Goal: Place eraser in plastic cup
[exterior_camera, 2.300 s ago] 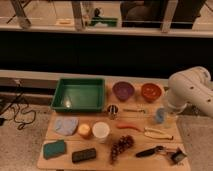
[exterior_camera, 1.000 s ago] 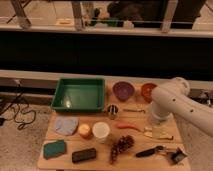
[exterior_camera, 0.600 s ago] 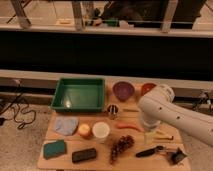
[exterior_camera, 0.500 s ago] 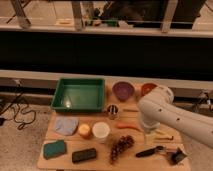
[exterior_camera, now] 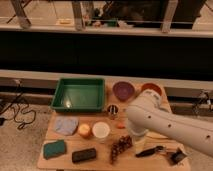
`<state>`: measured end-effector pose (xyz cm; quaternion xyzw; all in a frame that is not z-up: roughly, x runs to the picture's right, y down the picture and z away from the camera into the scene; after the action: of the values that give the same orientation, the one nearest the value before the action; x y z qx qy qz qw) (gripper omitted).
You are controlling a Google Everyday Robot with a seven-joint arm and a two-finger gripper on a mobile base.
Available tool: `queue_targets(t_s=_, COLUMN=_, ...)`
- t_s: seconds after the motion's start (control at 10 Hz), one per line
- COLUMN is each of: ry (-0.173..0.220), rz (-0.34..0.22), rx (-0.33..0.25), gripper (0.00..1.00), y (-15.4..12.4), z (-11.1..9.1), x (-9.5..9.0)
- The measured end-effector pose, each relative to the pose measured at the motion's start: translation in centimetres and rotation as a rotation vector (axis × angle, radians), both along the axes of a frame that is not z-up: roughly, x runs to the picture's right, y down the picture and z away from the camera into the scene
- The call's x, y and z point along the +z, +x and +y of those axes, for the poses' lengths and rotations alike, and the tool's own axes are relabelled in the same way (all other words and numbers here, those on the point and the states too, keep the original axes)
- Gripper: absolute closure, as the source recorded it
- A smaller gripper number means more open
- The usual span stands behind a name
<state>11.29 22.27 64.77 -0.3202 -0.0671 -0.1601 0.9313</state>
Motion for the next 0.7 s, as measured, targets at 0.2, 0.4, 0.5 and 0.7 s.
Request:
queue_targets(t_s=0.2, ry=-0.015, rz=-0.065, rx=-0.043, gripper=0.2, y=-2.2, z=2.4, x=-2.4)
queue_targets(t_s=0.4, ry=-0.04, rz=-0.13, rx=-0.095, gripper=0.2, y=-4.6, z=5.4, x=-4.3)
queue_targets(t_s=0.5, ry=-0.058, rz=-0.168, rx=-0.131, gripper=0.2, y=-6.0, z=7.3, x=-5.1)
queue_targets(t_s=0.7, ry=-0.093, rz=-0.217, rx=-0.187, gripper=0.2, y=-8.9, z=10.7, x=-4.9)
